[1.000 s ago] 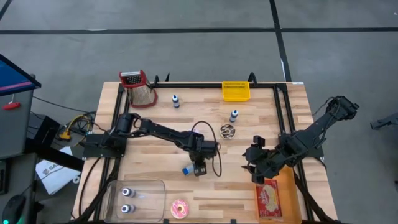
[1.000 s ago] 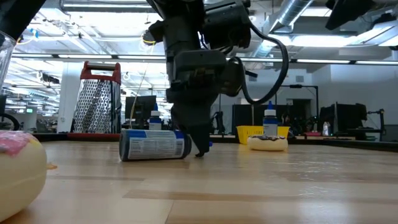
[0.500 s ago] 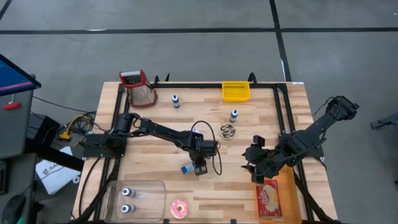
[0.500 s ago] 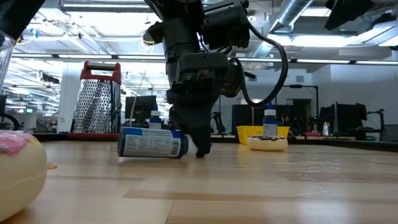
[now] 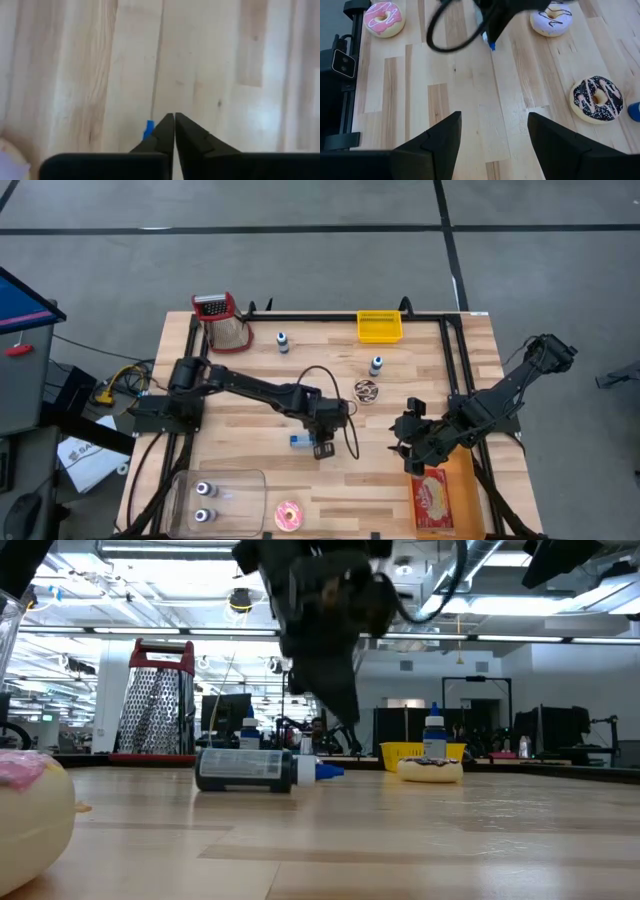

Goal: Pick & Place Food Item
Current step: Put the bottom blue food coloring bottle into the transparent bin

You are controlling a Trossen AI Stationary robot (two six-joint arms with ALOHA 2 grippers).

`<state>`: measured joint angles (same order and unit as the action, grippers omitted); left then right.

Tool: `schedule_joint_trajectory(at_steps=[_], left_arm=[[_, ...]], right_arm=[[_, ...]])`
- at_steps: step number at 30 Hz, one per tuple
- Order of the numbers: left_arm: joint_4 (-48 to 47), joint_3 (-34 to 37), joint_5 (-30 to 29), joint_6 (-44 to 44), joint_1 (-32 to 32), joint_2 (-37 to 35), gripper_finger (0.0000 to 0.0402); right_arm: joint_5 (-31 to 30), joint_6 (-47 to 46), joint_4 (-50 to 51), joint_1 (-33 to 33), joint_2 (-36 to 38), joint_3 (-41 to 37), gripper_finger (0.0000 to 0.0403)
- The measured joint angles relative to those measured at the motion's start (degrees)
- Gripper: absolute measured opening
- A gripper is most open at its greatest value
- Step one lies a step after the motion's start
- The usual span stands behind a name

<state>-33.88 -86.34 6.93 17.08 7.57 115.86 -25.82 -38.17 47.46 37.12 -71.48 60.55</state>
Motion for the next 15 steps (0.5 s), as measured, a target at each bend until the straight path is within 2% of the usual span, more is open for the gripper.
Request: schedule_joint_trajectory(at_steps=[3, 8, 11, 15], left_arm=[[-0.96, -0.01, -0.15, -0.41, 0.11, -2.54, 0.0009], [-6.21, -0.03, -4.01, -4.25, 0.87, -3.72, 0.0034], [-10.08, -0.03, -5.66, -4.89, 1.64, -2.77, 0.0074], [-10.95, 0.01, -9.39, -6.3, 3.28, -0.95, 0.0149]], right_arm=[[0.01, 0.0, 0.03, 0.0, -0.01, 0.0, 0.0221], [0.02, 0.0, 0.03, 0.0, 0.0, 0.0, 0.0221], [0.02, 0.0, 0.05, 0.0, 0.0, 0.0, 0.0221], [0.02, 0.0, 0.07, -0.13, 0.0, 0.0, 0.0221]])
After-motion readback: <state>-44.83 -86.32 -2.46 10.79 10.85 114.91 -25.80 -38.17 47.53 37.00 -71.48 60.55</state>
